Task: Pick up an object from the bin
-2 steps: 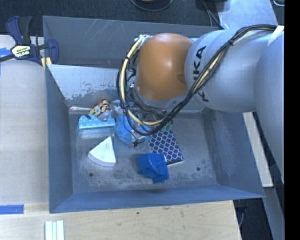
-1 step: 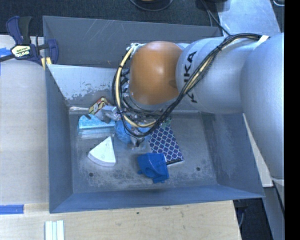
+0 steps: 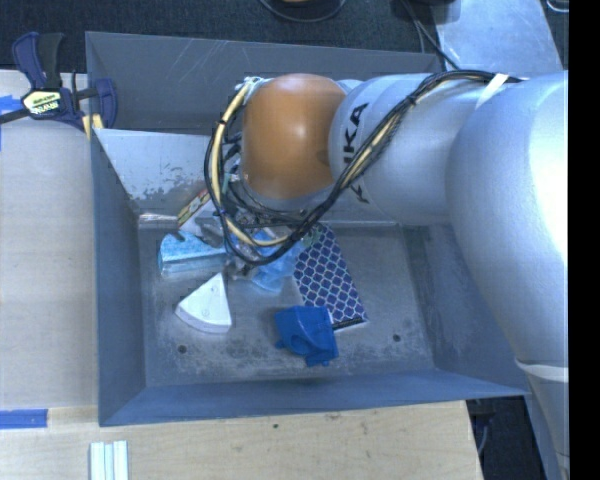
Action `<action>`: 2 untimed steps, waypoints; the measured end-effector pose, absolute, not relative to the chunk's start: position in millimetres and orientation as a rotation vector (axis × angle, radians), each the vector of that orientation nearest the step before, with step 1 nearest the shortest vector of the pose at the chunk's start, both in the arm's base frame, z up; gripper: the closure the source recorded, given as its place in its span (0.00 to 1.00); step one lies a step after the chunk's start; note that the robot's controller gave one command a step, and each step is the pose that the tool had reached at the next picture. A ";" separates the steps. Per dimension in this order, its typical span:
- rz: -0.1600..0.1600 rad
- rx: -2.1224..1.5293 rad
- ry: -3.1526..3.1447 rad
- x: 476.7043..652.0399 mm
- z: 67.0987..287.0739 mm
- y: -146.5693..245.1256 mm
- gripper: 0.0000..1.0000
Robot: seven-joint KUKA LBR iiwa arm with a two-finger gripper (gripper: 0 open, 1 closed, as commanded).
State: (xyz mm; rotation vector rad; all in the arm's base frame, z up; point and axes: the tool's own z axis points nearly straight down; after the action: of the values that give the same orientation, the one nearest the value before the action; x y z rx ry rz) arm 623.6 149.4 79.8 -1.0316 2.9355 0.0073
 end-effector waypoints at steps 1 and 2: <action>0.007 -1.031 2.936 623.6 79.9 149.3 1.00; 0.008 -1.057 2.922 618.2 185.0 155.2 1.00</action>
Offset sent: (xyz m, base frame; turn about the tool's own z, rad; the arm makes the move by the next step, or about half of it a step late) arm -0.0065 0.0061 0.1044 -0.0226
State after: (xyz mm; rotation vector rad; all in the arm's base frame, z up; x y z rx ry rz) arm 618.2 155.2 185.0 -1.0570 2.9218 0.0075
